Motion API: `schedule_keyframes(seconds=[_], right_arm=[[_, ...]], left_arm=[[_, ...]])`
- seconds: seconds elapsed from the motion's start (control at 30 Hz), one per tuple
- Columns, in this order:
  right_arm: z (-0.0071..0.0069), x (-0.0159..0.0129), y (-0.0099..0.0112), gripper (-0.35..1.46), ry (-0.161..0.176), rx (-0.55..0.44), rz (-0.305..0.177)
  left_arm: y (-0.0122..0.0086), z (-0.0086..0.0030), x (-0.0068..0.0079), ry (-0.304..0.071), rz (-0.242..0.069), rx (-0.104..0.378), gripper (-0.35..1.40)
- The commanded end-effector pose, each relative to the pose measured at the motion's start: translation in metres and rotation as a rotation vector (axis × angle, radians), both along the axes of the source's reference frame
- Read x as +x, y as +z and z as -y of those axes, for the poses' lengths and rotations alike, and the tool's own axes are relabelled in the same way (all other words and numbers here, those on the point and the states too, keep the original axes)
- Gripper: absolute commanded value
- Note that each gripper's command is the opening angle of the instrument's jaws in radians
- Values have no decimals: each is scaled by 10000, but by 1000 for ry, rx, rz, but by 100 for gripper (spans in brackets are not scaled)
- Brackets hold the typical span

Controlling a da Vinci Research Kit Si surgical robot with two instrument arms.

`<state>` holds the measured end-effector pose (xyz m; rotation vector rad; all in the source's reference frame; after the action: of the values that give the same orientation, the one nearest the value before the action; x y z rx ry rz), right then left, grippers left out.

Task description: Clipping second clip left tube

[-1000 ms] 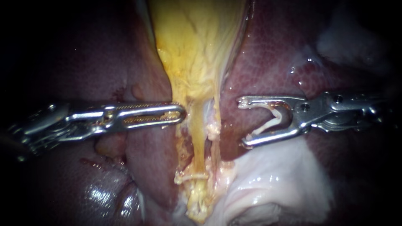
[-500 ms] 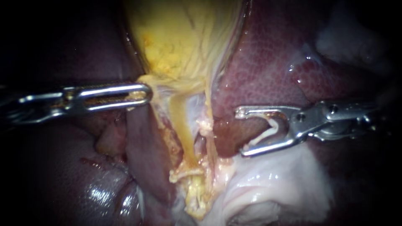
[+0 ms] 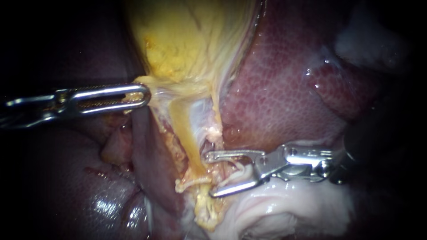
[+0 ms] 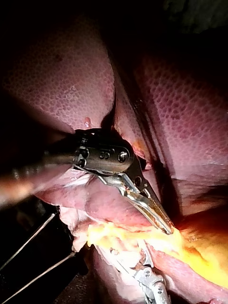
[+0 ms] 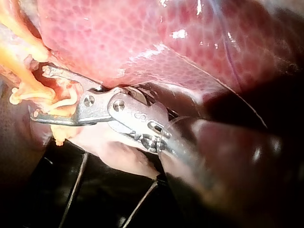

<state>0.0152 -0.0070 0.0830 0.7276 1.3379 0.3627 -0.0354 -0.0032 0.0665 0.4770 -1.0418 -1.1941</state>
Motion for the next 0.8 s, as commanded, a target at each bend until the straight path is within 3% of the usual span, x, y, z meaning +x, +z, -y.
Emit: schedule_keyframes(seconds=[0.03,0.17,0.47,0.8], right_arm=[[-2,3,1,60,1,1,1],[-2,18,-3,60,-14,17,-8],[5,26,-37,60,-51,127,-137],[21,55,-36,59,-92,146,-154]], left_arm=[[-1,0,0,-1,-1,0,-35],[-2,0,-1,-1,-1,0,-35],[3,-1,0,0,-1,-1,-35],[12,1,-7,-4,-4,-5,-35]])
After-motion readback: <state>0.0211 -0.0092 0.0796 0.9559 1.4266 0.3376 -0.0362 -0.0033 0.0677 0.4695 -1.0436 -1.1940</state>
